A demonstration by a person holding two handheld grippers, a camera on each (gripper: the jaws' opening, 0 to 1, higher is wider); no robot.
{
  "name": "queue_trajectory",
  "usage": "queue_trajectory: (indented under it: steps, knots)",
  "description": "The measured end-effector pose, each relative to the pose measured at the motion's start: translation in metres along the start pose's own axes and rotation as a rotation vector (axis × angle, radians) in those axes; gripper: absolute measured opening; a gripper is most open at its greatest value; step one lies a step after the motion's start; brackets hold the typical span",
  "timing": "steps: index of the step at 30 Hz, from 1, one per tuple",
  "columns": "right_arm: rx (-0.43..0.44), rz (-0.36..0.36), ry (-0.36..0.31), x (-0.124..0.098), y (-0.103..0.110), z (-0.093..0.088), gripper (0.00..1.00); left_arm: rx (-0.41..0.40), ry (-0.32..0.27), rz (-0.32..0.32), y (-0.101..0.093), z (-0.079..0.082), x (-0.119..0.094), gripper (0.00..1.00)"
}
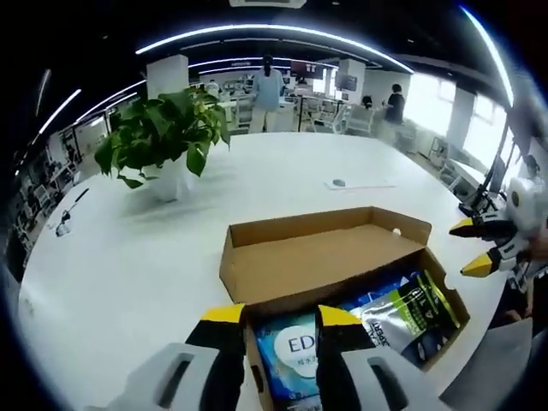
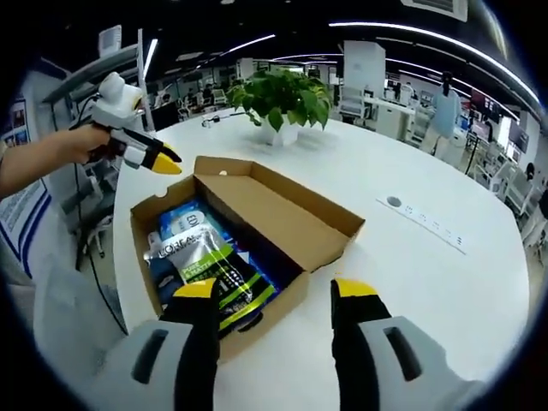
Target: Operate the shoe box by opening the lid, removing the specified soft item, and placing it in the target area until the item is outside and the box remains undamaged.
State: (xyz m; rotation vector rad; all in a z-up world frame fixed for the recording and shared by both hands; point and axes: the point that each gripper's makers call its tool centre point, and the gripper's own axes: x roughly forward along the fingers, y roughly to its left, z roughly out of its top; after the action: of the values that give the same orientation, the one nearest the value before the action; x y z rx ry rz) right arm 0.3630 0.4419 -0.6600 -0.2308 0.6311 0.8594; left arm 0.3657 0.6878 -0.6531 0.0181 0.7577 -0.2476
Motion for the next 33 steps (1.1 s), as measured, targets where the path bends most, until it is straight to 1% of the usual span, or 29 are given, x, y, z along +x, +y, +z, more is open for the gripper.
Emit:
queue_trajectory:
  steps: [3,8,16,20,28,33]
  knots:
    - [0.003,0.001,-0.001,-0.005,0.003,-0.004,0.5,0.006,0.02,-0.023,-0.009,-0.011,-0.003,0.32]
    - [0.01,0.009,0.001,-0.011,0.006,-0.009,0.51,0.014,0.04,-0.037,-0.019,-0.024,-0.005,0.32]
    - [0.016,0.019,-0.014,-0.02,0.015,-0.01,0.53,0.027,0.066,-0.093,-0.037,-0.035,-0.009,0.32]
    - [0.02,0.03,-0.012,-0.023,0.02,-0.013,0.55,0.035,0.088,-0.124,-0.047,-0.044,-0.009,0.32]
    - [0.036,0.043,-0.015,-0.028,0.028,-0.018,0.56,-0.013,0.139,-0.193,-0.064,-0.063,-0.006,0.31]
    - [0.049,0.05,-0.019,-0.03,0.032,-0.02,0.57,-0.05,0.163,-0.226,-0.072,-0.07,-0.003,0.31]
